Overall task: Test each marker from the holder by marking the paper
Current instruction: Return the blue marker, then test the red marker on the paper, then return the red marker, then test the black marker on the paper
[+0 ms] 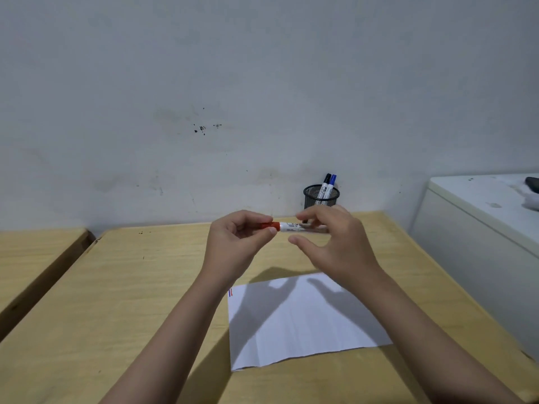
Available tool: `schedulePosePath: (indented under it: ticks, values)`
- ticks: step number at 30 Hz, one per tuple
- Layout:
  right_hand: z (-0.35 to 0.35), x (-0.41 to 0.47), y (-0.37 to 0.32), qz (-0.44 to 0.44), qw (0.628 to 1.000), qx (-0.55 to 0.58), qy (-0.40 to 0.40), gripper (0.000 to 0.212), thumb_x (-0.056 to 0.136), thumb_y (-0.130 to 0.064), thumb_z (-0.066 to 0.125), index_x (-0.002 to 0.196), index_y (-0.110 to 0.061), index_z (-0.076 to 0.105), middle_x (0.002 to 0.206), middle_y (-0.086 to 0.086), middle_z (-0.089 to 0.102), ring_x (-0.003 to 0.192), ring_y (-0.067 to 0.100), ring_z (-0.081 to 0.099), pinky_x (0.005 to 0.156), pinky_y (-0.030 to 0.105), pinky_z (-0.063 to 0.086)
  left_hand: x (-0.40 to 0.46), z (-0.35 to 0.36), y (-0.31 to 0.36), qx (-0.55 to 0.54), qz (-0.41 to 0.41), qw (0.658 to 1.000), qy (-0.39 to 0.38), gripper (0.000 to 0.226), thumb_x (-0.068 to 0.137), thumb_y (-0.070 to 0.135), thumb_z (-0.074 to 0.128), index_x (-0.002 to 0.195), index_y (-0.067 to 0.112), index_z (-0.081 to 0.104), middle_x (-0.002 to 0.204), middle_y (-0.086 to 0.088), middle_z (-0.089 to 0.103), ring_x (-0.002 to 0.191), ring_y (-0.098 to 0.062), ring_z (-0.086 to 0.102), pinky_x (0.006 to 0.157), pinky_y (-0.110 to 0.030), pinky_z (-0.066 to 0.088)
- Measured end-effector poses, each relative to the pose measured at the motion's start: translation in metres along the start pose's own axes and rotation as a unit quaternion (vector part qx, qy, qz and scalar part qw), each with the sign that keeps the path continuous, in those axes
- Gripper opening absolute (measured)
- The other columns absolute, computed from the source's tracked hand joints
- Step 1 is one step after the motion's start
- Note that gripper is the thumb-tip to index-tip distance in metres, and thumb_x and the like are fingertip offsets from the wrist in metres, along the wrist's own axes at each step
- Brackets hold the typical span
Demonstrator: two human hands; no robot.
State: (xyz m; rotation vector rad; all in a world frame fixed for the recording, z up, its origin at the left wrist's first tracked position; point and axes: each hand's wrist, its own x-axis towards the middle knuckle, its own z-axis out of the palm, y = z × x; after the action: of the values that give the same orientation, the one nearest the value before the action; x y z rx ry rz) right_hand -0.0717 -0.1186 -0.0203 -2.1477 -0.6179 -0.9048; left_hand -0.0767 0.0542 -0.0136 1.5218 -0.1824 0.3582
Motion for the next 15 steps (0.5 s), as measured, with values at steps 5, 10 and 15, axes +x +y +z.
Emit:
schedulePosePath:
  ticks: [5, 10, 15]
  values:
    - [-0.004, 0.021, 0.030, -0.056, 0.997, -0.038, 0.029, 0.034, 0.073, -0.016, 0.074, 0.106, -0.017, 0.067, 0.082, -0.004, 0.072, 0.069, 0.014, 0.064, 0.066, 0.035, 0.054, 0.028, 0.022, 0.004, 0.027, 0.024, 0.999, -0.033, 0.029, 0.073, 0.002, 0.073, 0.100, 0.012, 0.068, 0.079, -0.007, 0.068, 0.072, -0.013, 0.061, 0.071, -0.018, 0.052]
    - [-0.021, 0.060, 0.073, 0.069, 0.991, 0.026, 0.116, 0.052, 0.079, -0.011, 0.069, 0.125, -0.027, 0.051, 0.078, -0.011, 0.061, 0.057, 0.012, 0.063, 0.060, 0.019, 0.052, 0.076, 0.048, -0.026, 0.113, 0.018, 0.993, -0.032, 0.029, 0.072, 0.019, 0.075, 0.099, 0.017, 0.066, 0.091, 0.001, 0.070, 0.085, -0.010, 0.066, 0.079, -0.021, 0.048]
    - [-0.022, 0.108, 0.127, 0.131, 0.976, 0.024, 0.174, 0.043, 0.080, -0.012, 0.066, 0.119, -0.021, 0.050, 0.076, -0.011, 0.061, 0.056, 0.009, 0.065, 0.062, 0.027, 0.055, 0.121, 0.083, -0.070, 0.216, 0.024, 0.976, -0.023, 0.031, 0.074, 0.031, 0.072, 0.103, 0.018, 0.066, 0.111, 0.004, 0.066, 0.105, -0.010, 0.060, 0.084, -0.021, 0.041]
